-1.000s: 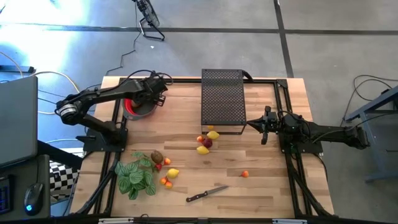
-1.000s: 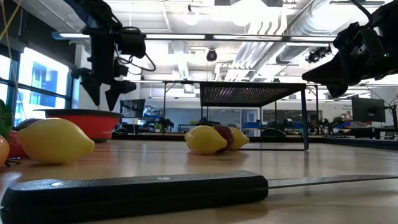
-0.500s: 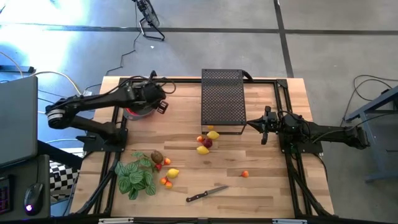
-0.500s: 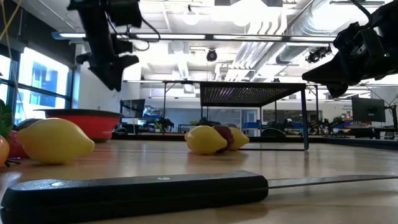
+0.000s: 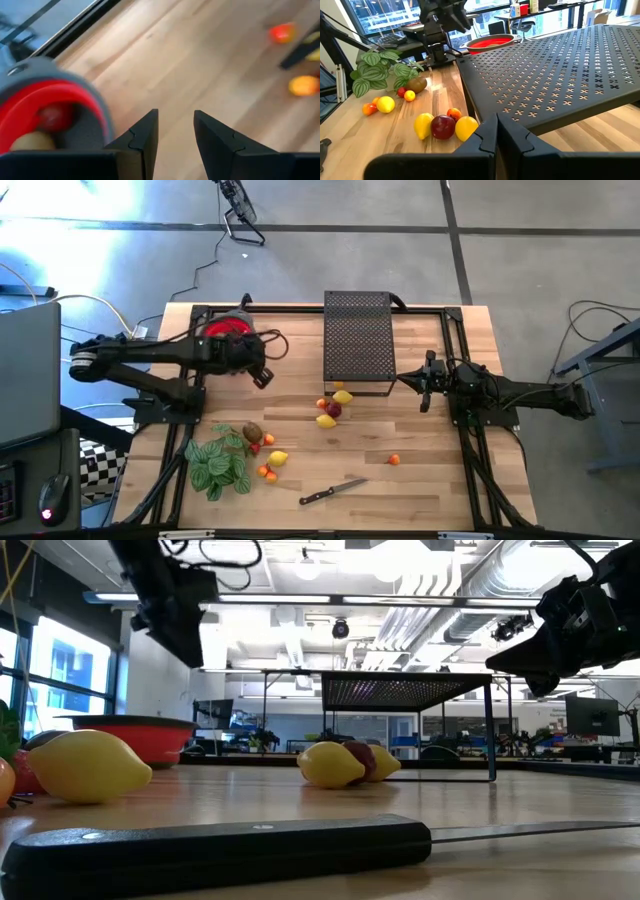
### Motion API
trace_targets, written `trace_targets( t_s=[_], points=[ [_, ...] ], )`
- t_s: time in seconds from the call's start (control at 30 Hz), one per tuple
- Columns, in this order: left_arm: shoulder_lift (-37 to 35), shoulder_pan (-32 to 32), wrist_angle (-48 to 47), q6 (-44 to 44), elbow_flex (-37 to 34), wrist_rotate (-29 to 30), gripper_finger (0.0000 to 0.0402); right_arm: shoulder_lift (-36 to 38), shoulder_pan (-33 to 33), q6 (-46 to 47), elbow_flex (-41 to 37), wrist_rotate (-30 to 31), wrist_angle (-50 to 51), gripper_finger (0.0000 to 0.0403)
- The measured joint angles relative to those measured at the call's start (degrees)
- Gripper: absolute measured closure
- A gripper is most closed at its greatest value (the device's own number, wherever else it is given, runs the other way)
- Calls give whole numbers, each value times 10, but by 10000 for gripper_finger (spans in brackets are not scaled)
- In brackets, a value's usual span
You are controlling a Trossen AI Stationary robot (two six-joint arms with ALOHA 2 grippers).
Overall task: Pick & Place Fruit
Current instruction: Put the middle yellow lemon into the strainer bowl
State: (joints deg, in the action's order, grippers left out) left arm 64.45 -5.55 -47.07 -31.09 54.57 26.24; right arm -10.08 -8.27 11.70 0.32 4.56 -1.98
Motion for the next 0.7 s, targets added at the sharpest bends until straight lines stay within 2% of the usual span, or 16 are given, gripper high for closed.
trace_targets(
  t_s=[0.13, 0.33, 0.7],
  points=[
    [0, 44, 46, 19, 0, 0, 281, 0, 0, 0, 0, 0, 0, 401],
    [2, 103, 157, 92, 0, 0, 281, 0, 0, 0, 0, 0, 0, 401],
    [2, 160, 270, 160, 0, -55, 281, 0, 0, 0, 0, 0, 0, 401]
  ],
)
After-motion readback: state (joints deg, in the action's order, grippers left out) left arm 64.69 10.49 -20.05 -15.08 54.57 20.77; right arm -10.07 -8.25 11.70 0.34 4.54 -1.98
